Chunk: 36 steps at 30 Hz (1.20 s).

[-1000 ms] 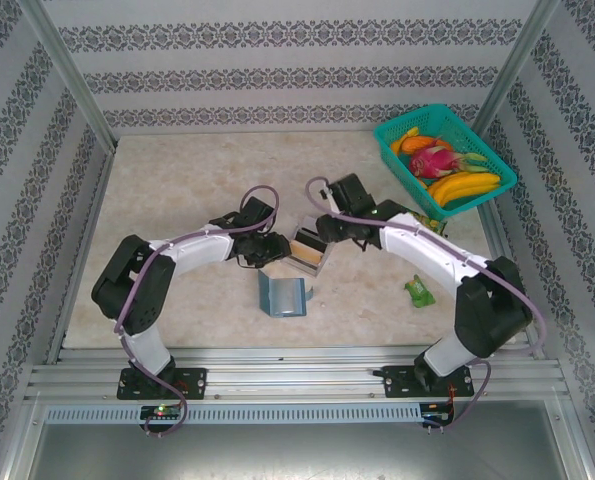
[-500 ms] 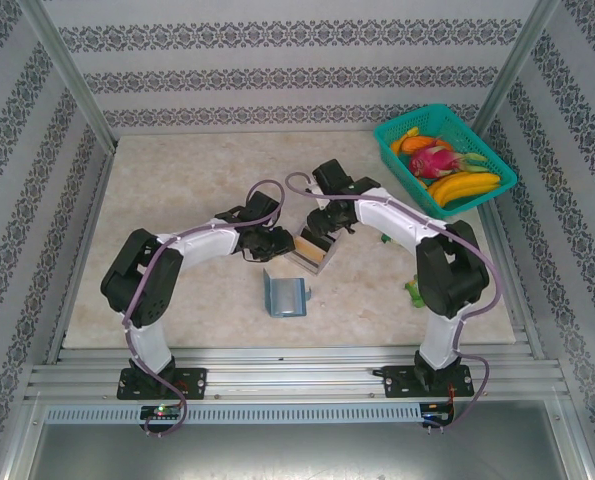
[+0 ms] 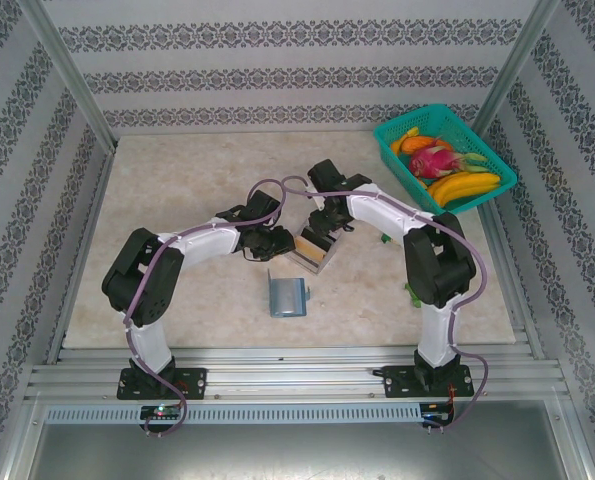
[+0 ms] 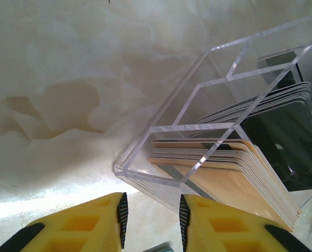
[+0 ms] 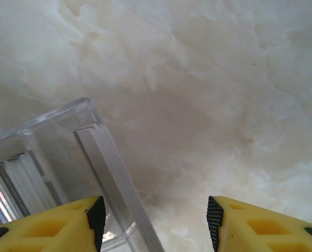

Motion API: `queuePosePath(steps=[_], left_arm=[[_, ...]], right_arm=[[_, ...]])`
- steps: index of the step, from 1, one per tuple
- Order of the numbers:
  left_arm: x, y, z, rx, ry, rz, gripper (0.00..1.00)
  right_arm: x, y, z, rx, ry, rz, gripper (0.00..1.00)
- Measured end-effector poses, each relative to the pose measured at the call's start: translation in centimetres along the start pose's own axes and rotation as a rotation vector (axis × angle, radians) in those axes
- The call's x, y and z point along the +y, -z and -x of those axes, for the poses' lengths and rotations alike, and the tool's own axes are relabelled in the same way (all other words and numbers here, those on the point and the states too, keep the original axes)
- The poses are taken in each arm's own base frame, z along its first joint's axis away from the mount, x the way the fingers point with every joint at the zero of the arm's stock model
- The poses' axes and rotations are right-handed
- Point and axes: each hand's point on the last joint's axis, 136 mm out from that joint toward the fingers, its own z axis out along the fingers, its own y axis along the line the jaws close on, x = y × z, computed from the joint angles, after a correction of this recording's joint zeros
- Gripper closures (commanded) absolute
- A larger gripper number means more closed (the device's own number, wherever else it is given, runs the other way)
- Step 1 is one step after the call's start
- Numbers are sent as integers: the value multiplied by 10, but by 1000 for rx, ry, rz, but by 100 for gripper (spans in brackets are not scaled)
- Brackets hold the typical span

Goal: Put the credit cards into the card holder

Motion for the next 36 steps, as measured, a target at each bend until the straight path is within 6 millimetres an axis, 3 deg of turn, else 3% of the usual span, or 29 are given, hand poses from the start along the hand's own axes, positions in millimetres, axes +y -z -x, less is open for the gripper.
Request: queuePosePath(steps=[9,22,30,36], left_arm=[[11,-6,-3,18,14,33,65],[12,-6,-4,22,9,38,65],[8,-5,-6,6,7,-22,50],[-13,-3,4,-32,11,-116,46]], right_arm=[[-15,3,3,-7,0,-85,47],[-17,11,6,-25,3,-93,54],[-17,11,6,-25,9,-93,55],[-17,11,6,-25,9,-92,55]])
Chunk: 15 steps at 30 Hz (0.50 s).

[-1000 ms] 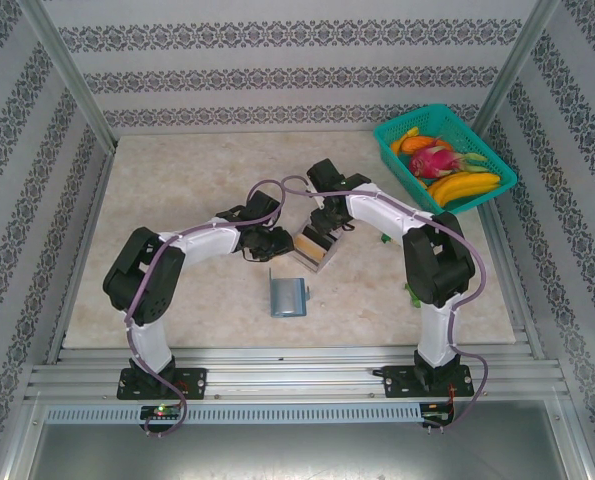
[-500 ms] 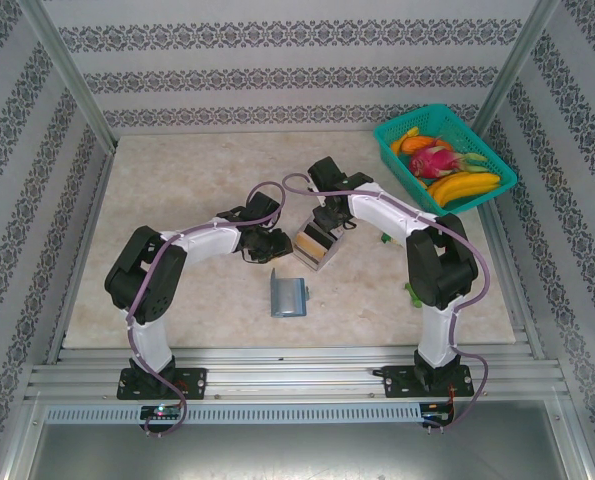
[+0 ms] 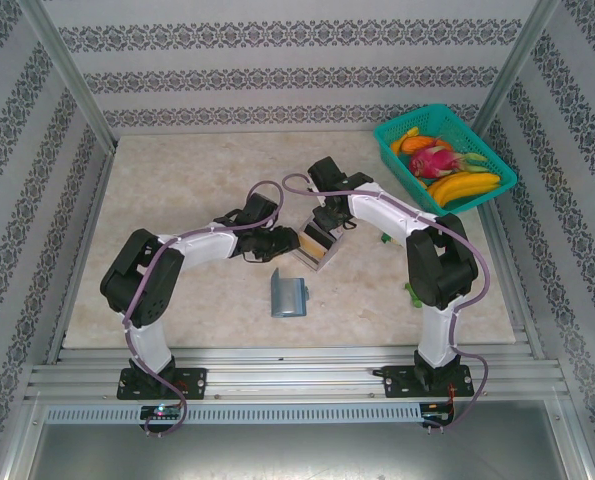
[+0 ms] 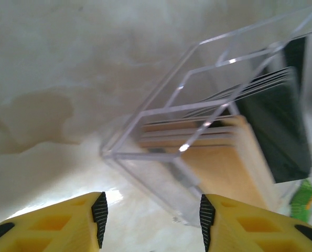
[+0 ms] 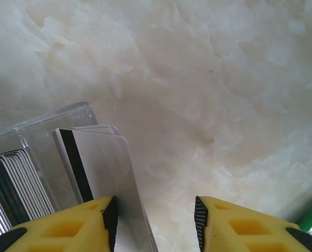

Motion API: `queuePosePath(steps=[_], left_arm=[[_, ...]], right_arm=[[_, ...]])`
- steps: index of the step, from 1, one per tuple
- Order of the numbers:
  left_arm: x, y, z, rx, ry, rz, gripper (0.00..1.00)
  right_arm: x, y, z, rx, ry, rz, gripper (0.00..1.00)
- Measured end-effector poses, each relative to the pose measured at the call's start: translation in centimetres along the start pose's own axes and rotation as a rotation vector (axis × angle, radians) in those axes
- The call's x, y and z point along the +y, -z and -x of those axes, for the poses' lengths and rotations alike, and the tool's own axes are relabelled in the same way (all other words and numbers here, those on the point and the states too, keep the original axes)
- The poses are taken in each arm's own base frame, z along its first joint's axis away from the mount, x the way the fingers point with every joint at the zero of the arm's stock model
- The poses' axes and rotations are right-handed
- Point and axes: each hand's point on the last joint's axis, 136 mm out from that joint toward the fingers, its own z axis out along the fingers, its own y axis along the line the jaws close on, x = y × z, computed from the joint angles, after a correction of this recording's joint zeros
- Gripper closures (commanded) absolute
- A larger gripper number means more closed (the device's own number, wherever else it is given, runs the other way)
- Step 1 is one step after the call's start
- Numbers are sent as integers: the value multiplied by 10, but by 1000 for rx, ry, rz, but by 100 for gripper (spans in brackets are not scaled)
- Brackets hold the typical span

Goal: Put the credit cards into the card holder

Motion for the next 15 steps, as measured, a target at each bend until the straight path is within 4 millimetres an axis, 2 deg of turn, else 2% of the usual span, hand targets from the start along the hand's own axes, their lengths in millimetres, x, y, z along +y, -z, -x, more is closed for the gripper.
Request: queuePosePath(steps=[2,4,10,15], left_arm=[[-7,0,4,-12,4,-32,44],[-9,-1,6,-20,12,-42,47],[1,-16,2,15,46,-14,58],[0,-17,4,14,50,-15,59]], right_arm=[[0,0,0,0,0,0,55],[0,0,0,0,0,2,55],[0,2,3,-9,0,2,53],[-1,4,7,-17,7,1,48]])
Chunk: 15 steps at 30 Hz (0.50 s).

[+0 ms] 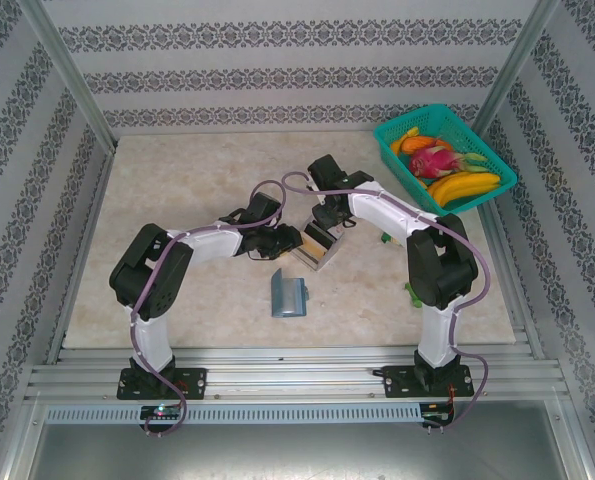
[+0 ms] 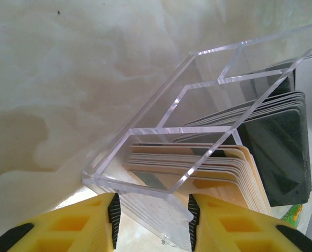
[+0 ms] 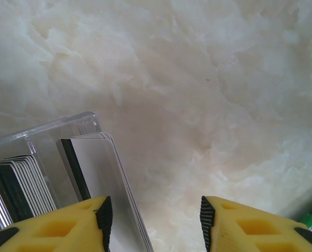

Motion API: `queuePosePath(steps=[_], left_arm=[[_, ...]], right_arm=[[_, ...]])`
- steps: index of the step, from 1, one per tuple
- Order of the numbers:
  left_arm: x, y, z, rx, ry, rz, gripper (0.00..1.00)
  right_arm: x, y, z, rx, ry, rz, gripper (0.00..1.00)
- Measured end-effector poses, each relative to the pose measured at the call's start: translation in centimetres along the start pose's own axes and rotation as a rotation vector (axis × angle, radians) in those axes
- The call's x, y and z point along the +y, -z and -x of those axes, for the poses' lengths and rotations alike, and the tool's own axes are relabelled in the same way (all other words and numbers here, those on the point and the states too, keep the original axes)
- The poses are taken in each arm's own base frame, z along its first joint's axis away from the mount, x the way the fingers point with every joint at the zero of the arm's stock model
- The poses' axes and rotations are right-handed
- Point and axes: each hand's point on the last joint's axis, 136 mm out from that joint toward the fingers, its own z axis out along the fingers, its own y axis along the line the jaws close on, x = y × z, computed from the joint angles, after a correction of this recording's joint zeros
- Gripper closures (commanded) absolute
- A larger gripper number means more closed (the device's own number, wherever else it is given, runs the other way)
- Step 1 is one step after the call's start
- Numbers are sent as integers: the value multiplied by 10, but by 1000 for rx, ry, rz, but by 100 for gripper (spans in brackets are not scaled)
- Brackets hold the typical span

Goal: Put the credit cards into the card holder

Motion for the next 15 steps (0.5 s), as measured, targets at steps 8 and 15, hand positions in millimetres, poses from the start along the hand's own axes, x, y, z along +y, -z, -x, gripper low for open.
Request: queuePosePath(steps=[8,15], left_arm=[[0,0,0,1,0,1,59],[0,0,0,1,0,2,59]], right_arm=[[3,-8,3,11,12,-3,46],[10,-17,2,33,30,-9,46]])
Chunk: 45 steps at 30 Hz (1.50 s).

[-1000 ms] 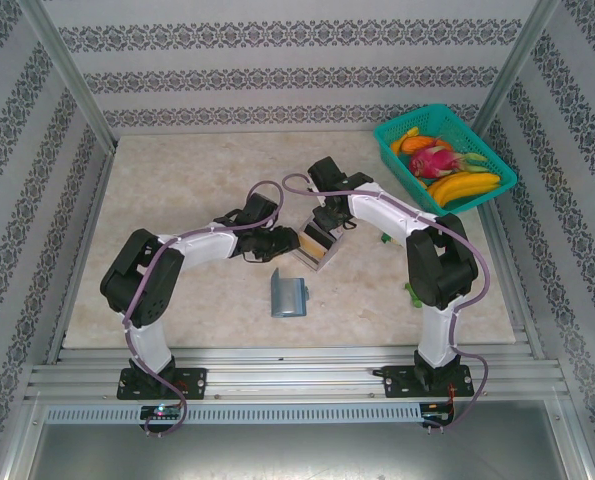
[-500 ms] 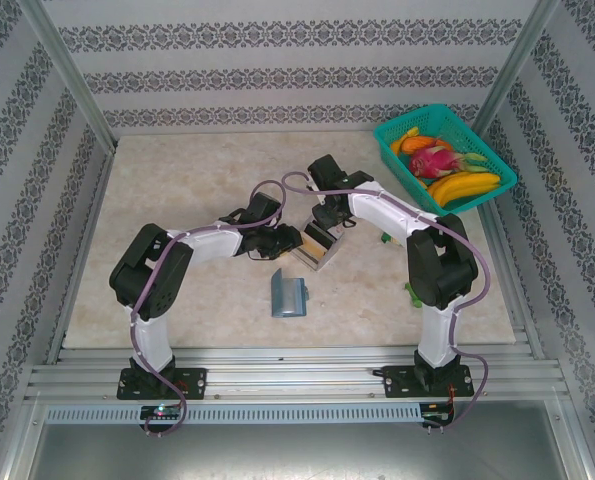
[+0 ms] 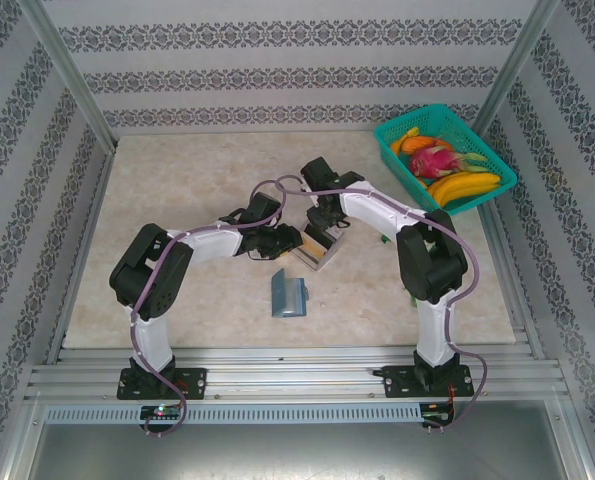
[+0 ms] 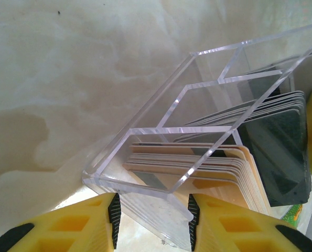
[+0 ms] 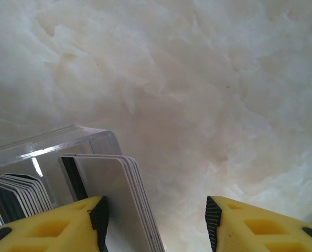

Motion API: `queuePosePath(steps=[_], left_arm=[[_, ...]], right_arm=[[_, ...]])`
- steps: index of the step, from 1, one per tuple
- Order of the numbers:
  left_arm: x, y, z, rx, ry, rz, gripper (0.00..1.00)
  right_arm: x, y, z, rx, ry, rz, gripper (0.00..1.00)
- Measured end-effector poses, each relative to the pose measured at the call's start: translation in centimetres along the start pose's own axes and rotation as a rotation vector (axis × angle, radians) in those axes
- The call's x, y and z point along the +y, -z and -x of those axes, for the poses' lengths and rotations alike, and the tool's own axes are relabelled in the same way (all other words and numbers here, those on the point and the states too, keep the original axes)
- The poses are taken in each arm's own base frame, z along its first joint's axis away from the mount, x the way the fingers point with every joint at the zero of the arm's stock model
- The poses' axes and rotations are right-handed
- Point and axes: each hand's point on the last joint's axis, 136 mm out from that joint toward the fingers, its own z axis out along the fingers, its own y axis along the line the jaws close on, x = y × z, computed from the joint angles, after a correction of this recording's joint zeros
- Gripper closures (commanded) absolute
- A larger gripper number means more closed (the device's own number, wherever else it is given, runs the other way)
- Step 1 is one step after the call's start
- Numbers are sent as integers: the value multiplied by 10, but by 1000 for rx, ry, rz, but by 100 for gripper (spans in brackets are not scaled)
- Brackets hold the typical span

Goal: Put the credit cards into the card holder

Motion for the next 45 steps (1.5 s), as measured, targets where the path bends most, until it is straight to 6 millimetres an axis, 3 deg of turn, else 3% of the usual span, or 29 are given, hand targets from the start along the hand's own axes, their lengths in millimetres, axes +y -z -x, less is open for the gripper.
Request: queuePosePath(steps=[22,30,32,45], left_arm=[[0,0,0,2,1,3,60],[-1,0,0,3,2,3,61],[-1,0,0,5,2,5,61],[-1,-1,3,3,4,6,61]], right_arm=[[-5,9,4,-19,17,-70,56],[-2,11,5,-21,42,-76,68],[-1,11,5,-21,47,-76,75],[3,18,7,-37,62,-69,91]])
